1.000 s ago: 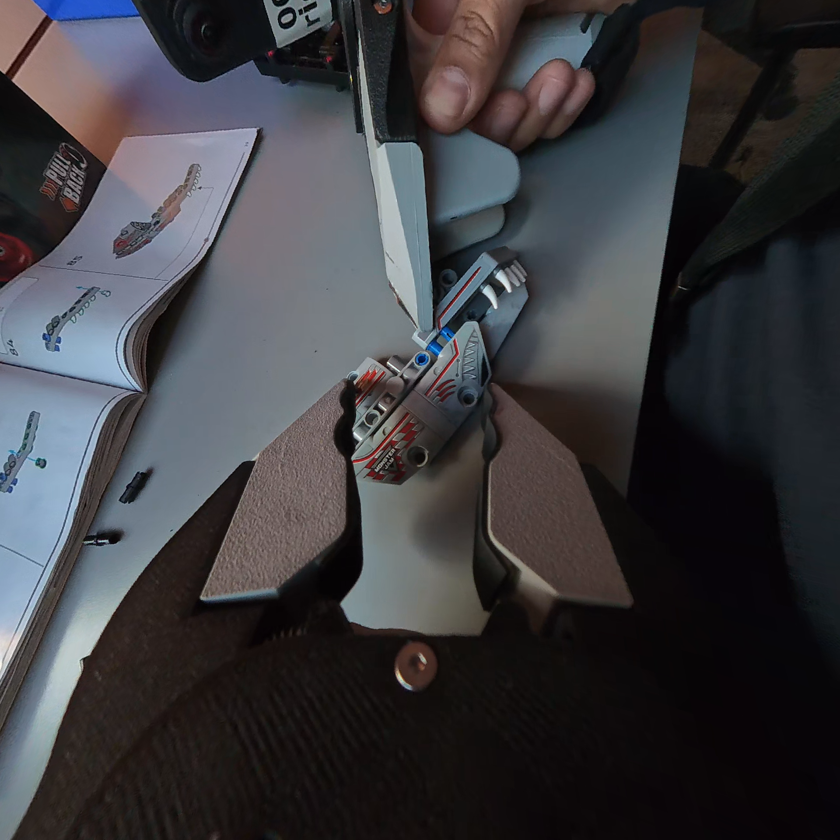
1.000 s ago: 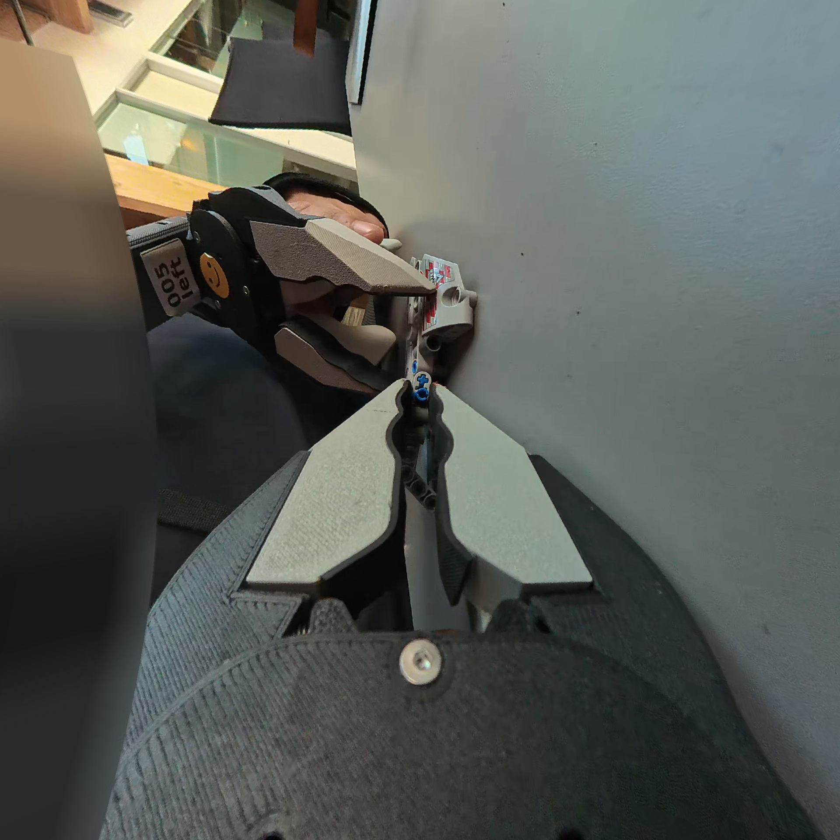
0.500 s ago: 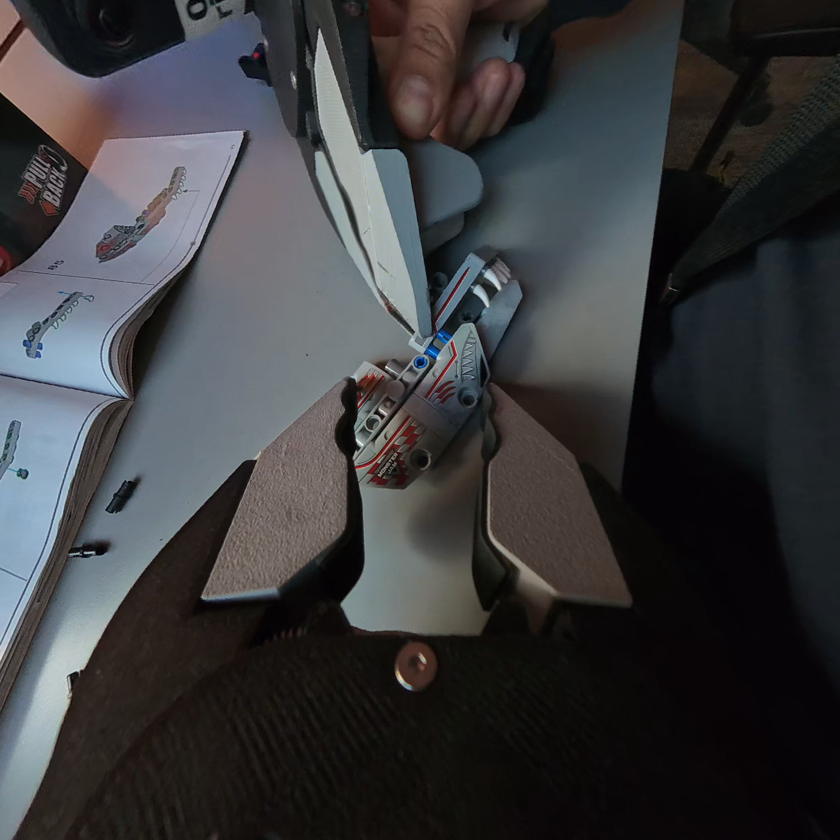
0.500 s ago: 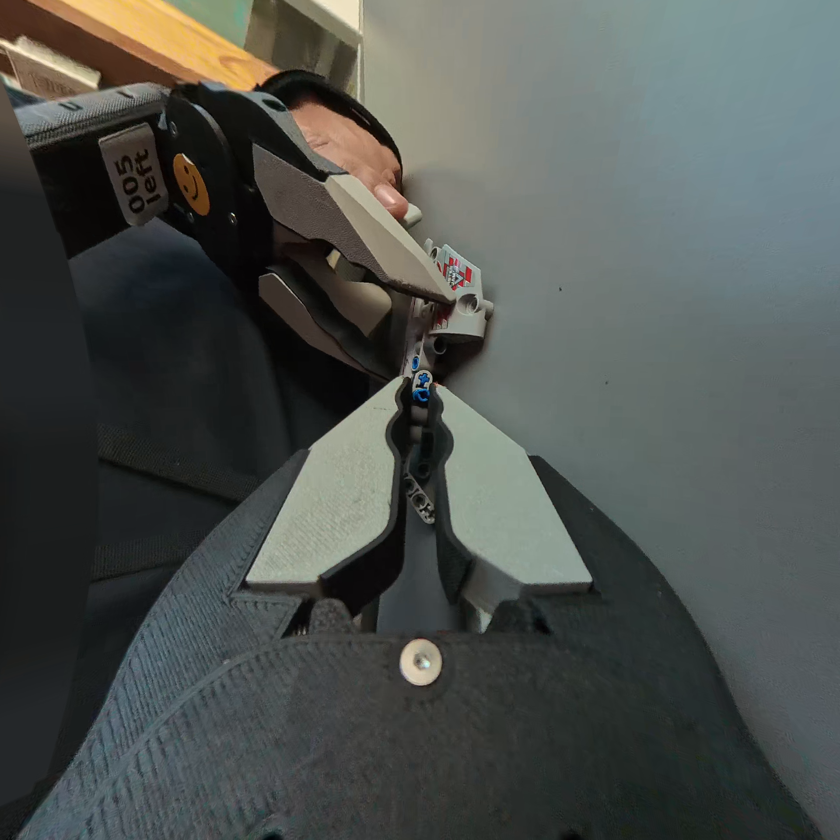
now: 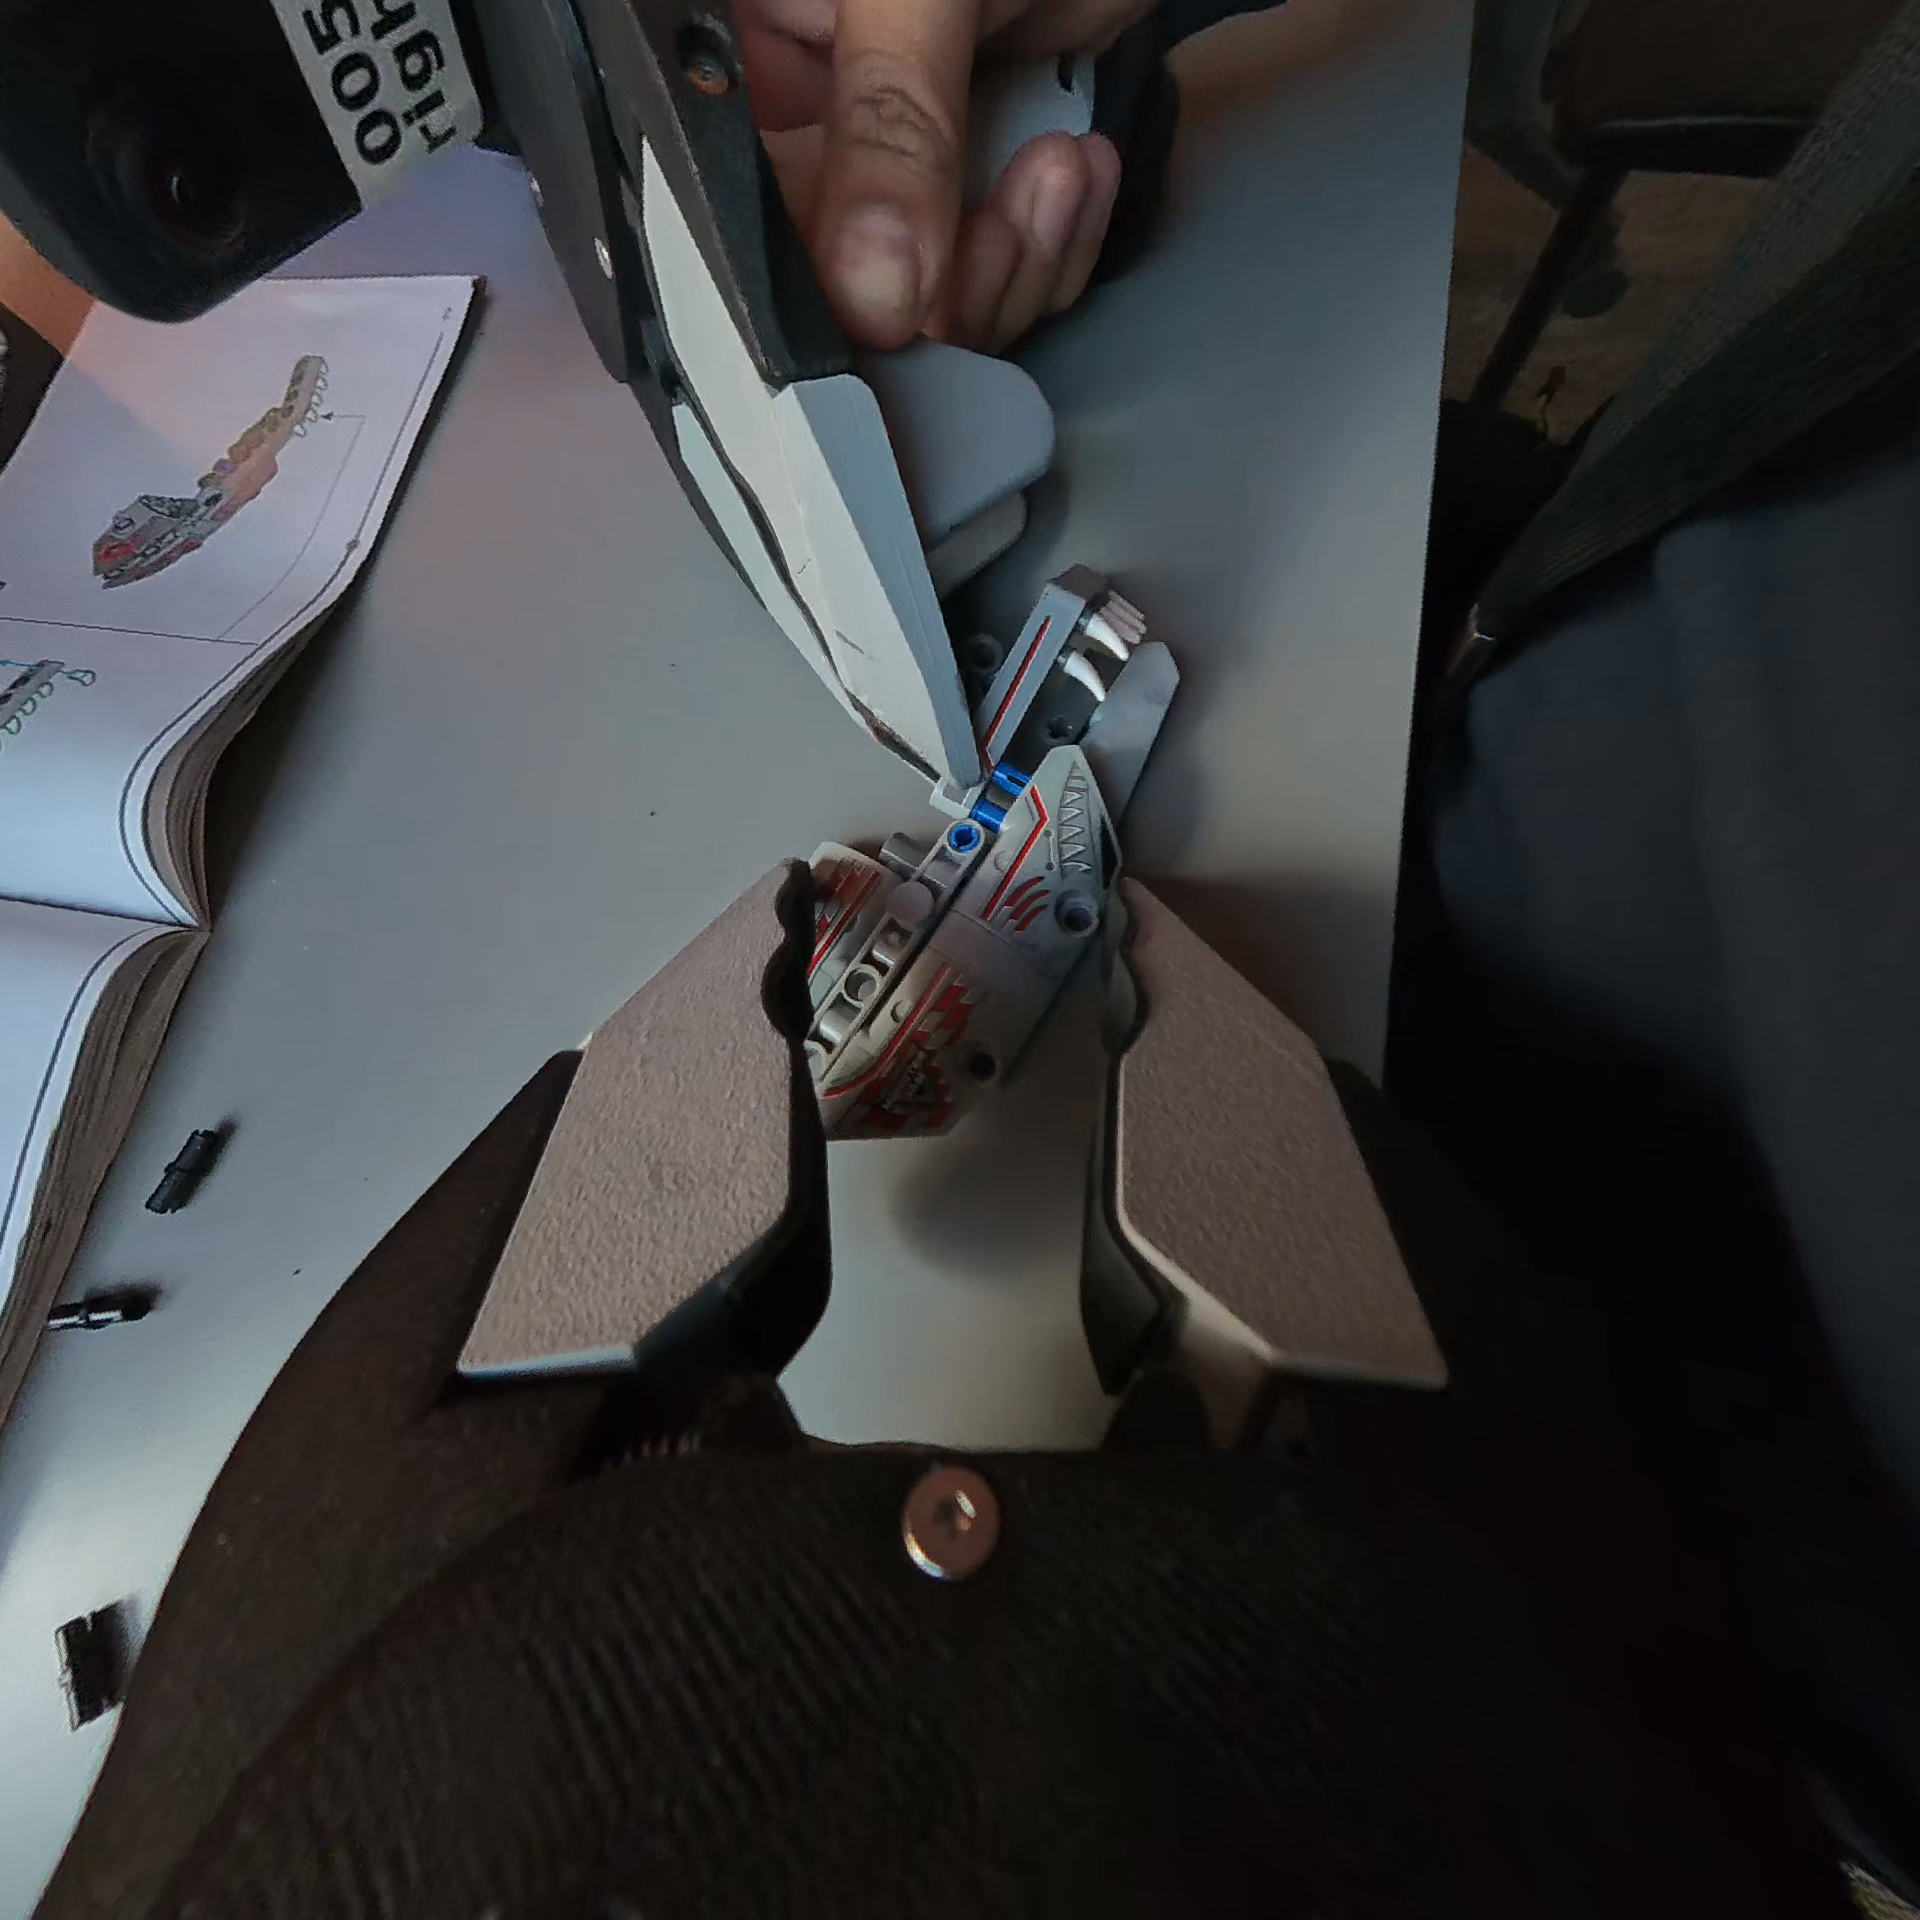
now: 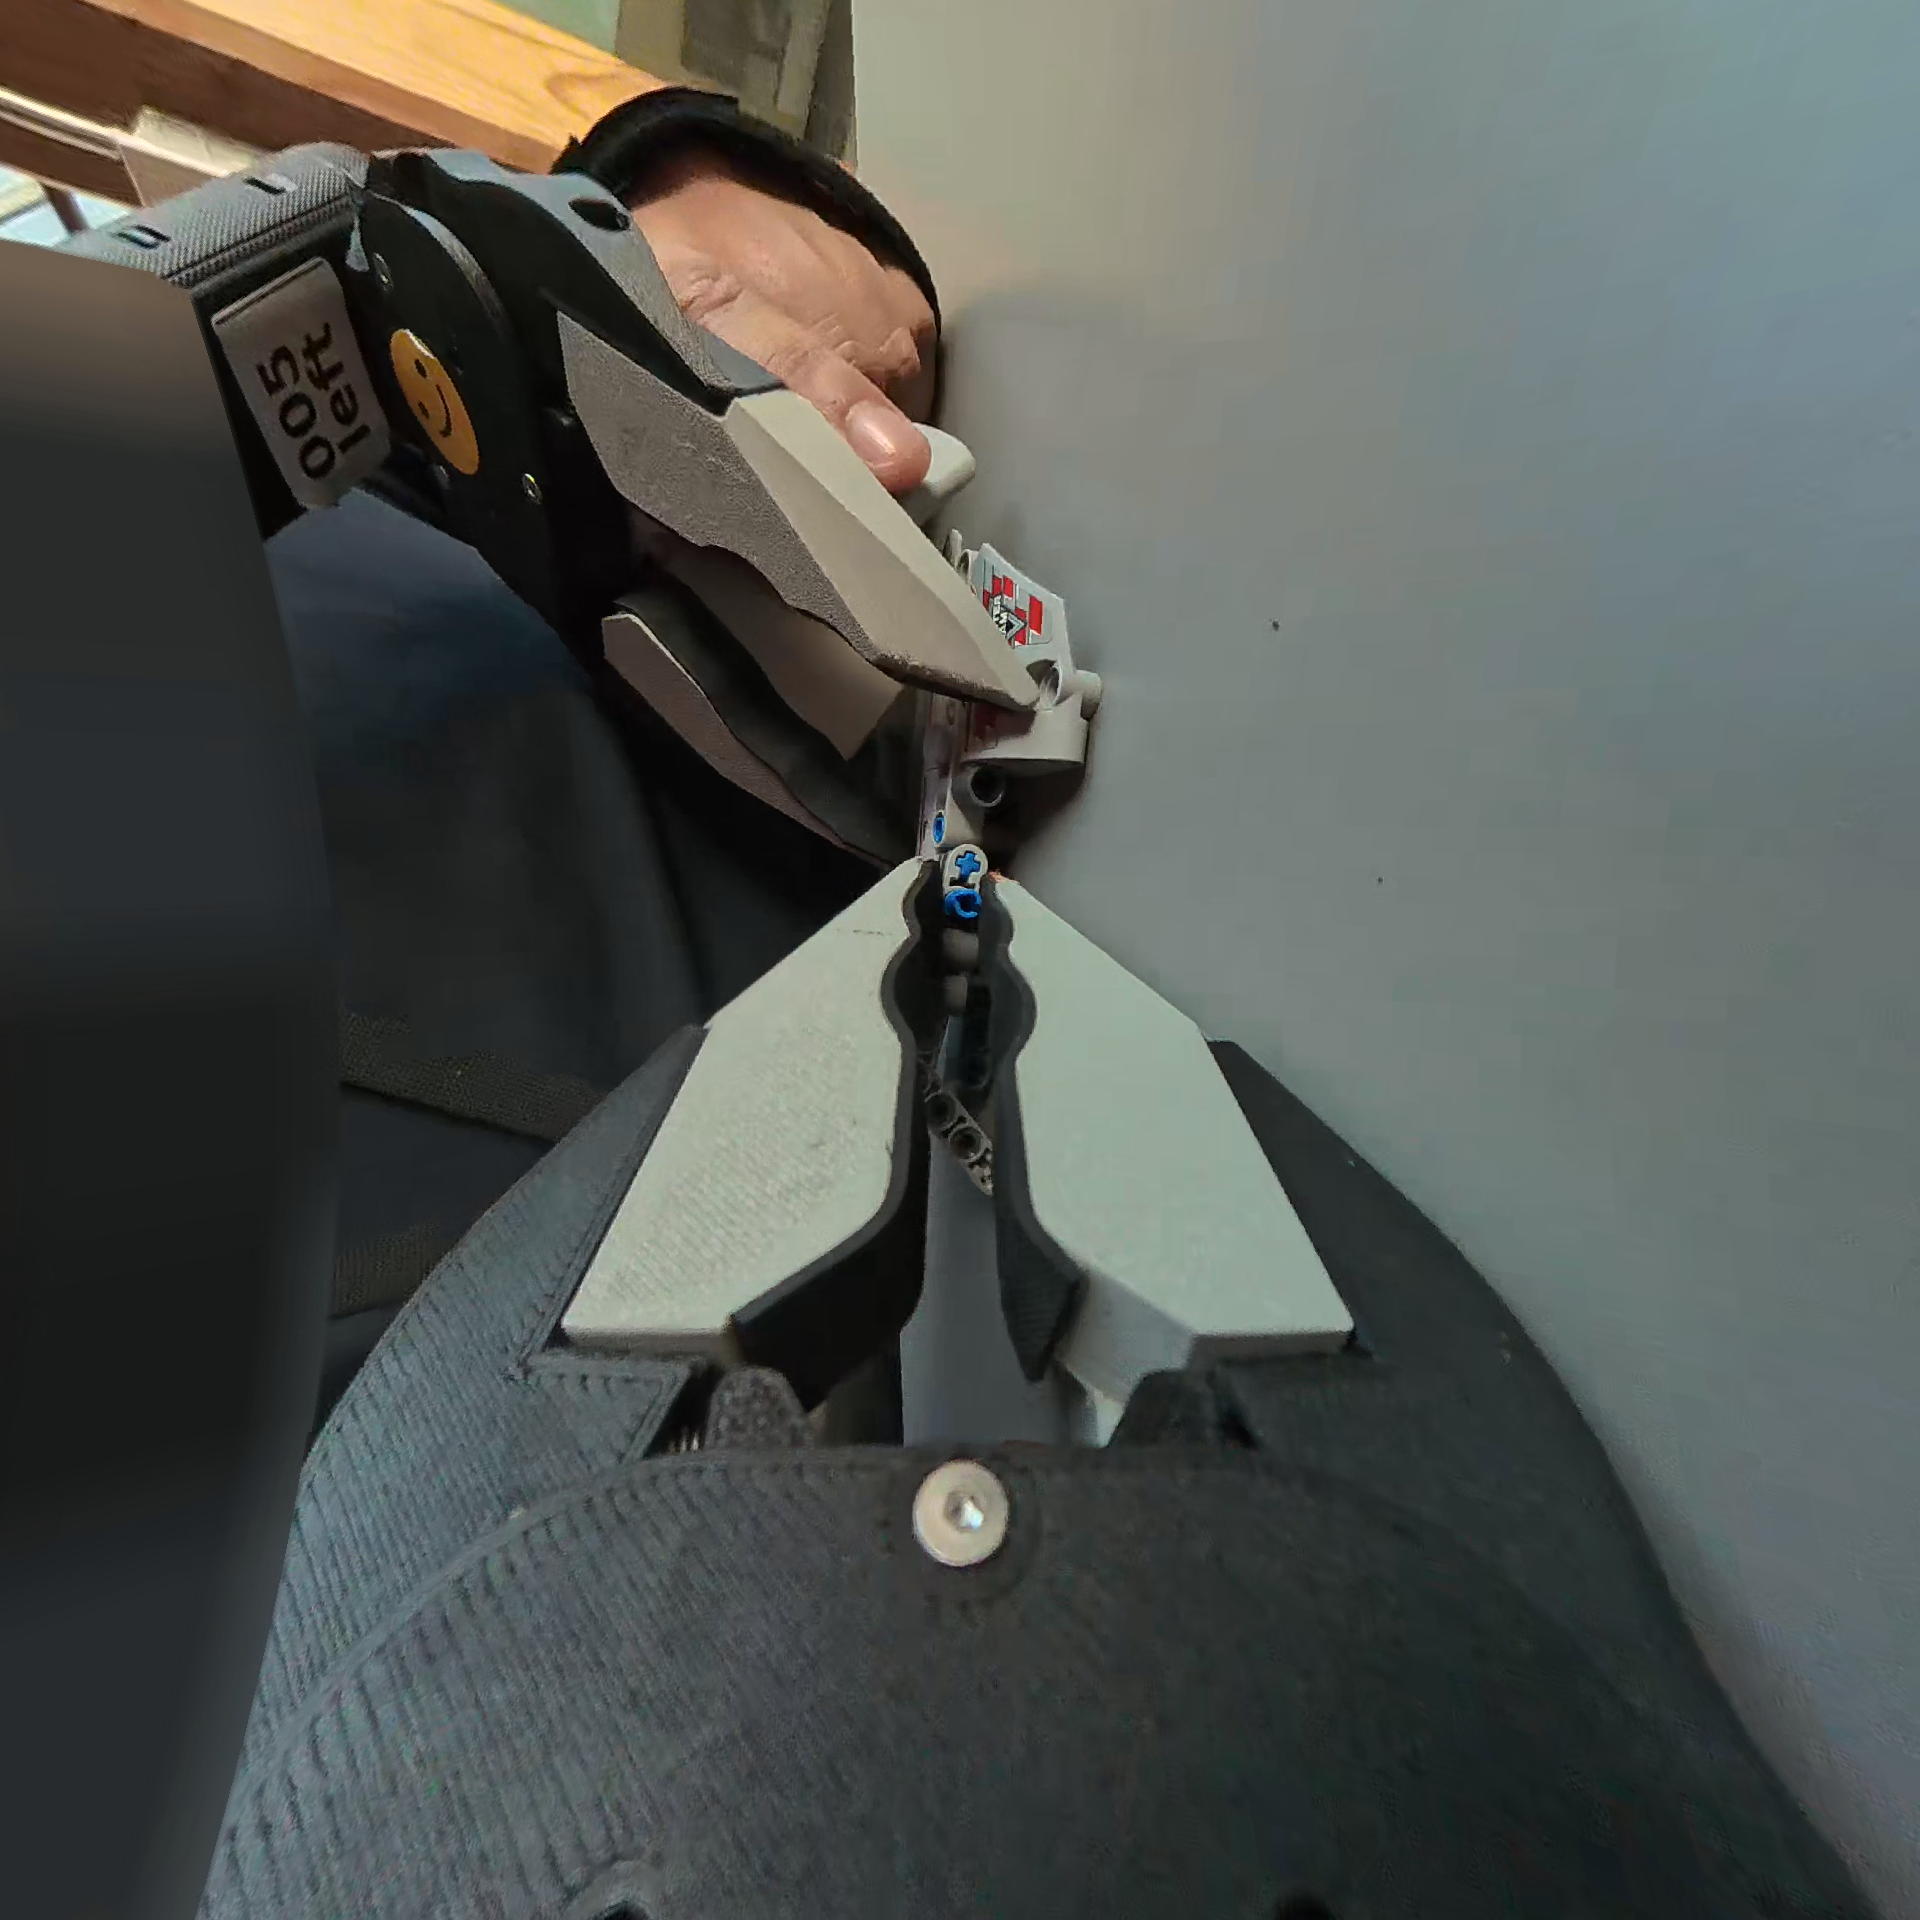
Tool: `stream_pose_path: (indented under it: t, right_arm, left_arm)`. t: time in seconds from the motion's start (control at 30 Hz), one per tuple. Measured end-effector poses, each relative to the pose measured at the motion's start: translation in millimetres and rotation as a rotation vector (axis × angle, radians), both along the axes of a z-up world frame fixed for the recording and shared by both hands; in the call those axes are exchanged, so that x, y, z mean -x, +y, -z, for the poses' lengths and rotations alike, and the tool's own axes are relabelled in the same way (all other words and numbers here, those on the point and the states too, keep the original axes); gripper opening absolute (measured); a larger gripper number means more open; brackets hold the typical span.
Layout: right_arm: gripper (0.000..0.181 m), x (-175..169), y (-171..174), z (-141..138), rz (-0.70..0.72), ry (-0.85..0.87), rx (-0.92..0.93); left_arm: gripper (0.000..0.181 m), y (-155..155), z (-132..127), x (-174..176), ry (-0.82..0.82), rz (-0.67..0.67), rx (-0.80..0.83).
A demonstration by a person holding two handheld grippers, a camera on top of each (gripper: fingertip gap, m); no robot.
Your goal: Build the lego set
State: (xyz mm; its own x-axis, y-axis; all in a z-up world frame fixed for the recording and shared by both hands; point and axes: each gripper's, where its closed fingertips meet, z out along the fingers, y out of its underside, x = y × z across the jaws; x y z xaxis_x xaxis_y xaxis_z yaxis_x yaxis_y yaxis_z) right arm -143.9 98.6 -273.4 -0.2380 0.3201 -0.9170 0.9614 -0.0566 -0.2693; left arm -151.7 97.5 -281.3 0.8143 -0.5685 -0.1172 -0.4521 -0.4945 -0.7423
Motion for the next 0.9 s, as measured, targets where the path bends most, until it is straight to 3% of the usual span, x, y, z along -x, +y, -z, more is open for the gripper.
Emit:
stream_pose_path:
  t: [0.23,0.33,0.57,0.73,0.9]
  right_arm:
    - [0.005,5.3,3.0,-2.6,0.039,0.064,-0.021]
    - [0.019,3.1,4.6,-4.6,0.02,0.111,-0.051]
    - [0.038,-0.3,26.4,-5.0,0.098,0.239,-0.371]
    - [0.035,-10.5,22.6,-18.4,0.185,0.299,-0.593]
    - [0.025,-10.4,19.4,-1.6,0.145,0.362,-0.885]
  left_arm:
    - [0.055,2.5,0.6,2.8,-0.006,-0.018,0.007]
    - [0.055,2.5,0.5,2.6,-0.006,-0.015,0.007]
    - [0.055,2.0,0.4,2.9,0.009,-0.016,-0.002]
    - [0.055,1.9,0.3,3.1,0.011,-0.017,-0.003]
    - [0.055,1.8,0.2,3.3,0.017,-0.017,-0.007]
